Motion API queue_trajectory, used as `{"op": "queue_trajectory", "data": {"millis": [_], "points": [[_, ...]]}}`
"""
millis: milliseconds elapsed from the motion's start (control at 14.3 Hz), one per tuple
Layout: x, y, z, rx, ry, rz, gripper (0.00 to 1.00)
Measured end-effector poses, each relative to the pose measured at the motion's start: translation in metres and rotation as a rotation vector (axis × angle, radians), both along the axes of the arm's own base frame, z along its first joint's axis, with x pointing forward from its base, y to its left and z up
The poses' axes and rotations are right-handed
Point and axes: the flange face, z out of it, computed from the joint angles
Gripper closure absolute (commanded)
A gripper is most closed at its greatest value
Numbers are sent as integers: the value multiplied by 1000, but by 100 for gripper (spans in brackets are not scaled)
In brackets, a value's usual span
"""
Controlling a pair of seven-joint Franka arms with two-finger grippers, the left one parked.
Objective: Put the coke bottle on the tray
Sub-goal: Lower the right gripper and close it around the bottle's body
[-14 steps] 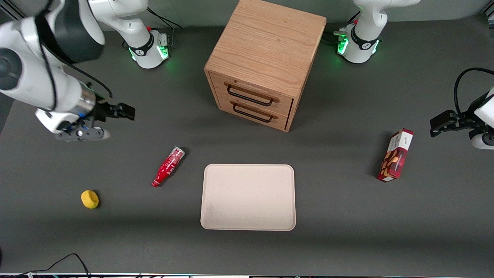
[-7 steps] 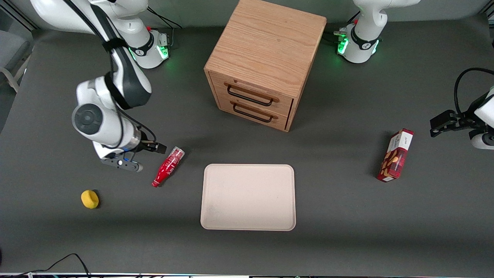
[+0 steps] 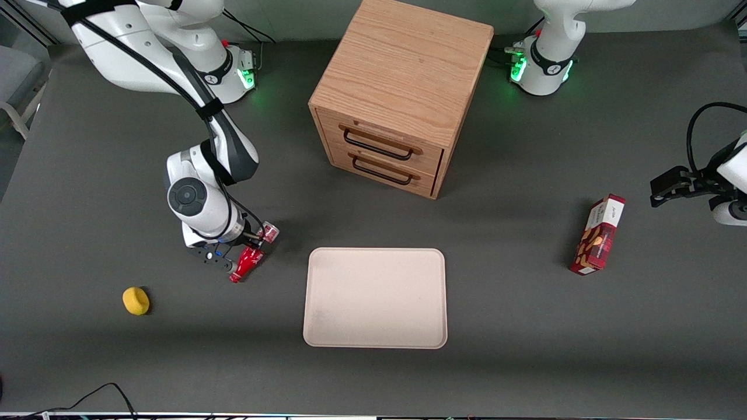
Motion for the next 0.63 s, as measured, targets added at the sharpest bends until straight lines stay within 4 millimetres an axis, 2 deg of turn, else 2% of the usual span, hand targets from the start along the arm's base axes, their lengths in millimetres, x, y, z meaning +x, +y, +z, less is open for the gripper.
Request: {"op": "queue_trajectory", "data": {"millis": [419,558,628], "points": [[-2,1,-31,-23,-5,-28,2],[-3,1,-42,-29,-2,-29,8],[-3,1,-47,-31,0,-27,21]]}}
